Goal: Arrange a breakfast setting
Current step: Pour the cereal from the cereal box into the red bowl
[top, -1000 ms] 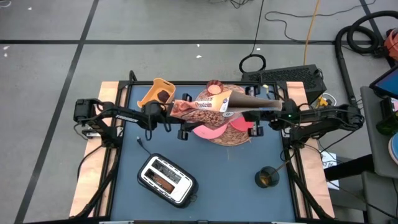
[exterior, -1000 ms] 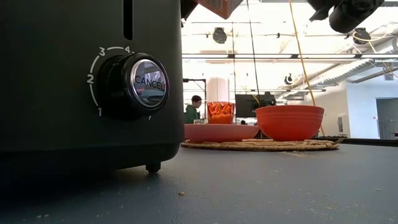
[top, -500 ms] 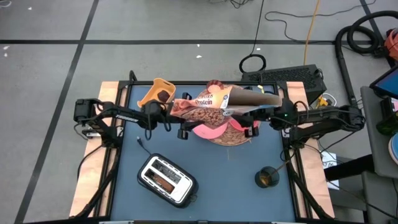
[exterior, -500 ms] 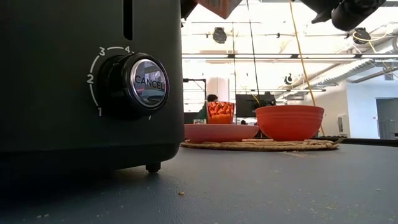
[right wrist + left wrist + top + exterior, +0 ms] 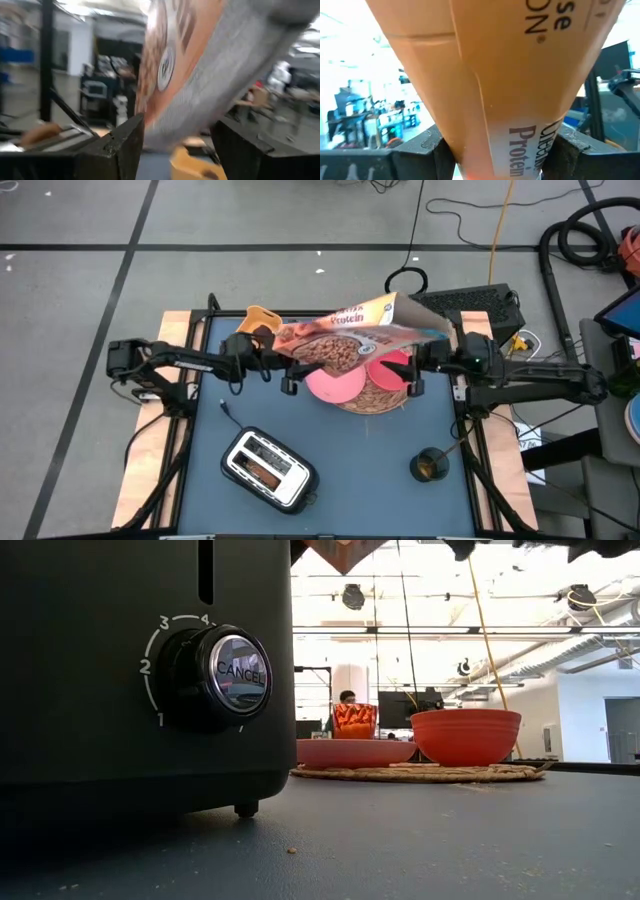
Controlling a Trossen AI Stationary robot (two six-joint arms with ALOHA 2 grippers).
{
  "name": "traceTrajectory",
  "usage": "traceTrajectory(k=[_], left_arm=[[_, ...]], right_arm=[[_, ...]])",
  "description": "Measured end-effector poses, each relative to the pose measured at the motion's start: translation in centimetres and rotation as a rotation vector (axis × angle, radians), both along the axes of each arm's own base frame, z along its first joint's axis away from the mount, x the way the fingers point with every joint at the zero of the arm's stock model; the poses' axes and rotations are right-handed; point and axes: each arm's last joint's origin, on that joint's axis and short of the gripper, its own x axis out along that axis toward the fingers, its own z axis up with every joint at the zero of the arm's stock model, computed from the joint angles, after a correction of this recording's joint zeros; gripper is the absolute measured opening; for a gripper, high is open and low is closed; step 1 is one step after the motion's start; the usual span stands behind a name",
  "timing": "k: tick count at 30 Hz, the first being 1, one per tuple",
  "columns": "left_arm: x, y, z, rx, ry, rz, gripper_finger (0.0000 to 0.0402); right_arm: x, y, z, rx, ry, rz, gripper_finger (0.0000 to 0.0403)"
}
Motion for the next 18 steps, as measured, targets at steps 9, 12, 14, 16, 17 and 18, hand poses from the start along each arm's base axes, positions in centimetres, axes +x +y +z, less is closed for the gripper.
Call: traceTrajectory(k=[9,12,14,16,17,18], left_arm=[[-0.8,0.5,1.0,0.023,-0.013,0.024,0.0223],[-1.0,0.7,1.1,0.025,-0.006,0.036,0.0223],[-1.1,0.9,1.1,0.021,0.014,0.040,0.0222],[-1.1,1.1,1.0,0.016,0.039,0.045,0.0223],[-1.2,1.3,1.0,0.017,0.042,0.052,0.0223],[-1.2,1.4,1.0,0.016,0.050,0.056,0.0223]], right_arm=[[-1.2,-0.1,-0.3,0.022,0.070,-0.104,0.0215],[-1.3,-0.1,-0.3,0.021,0.070,-0.104,0.0215],[-1.3,-0.1,-0.3,0.022,0.073,-0.104,0.0215],[-1.2,-0.1,-0.4,0.023,0.082,-0.104,0.0215],[-1.2,-0.1,-0.5,0.023,0.086,-0.105,0.0215],[-1.2,-0.1,-0.5,0.024,0.091,-0.105,0.0215]])
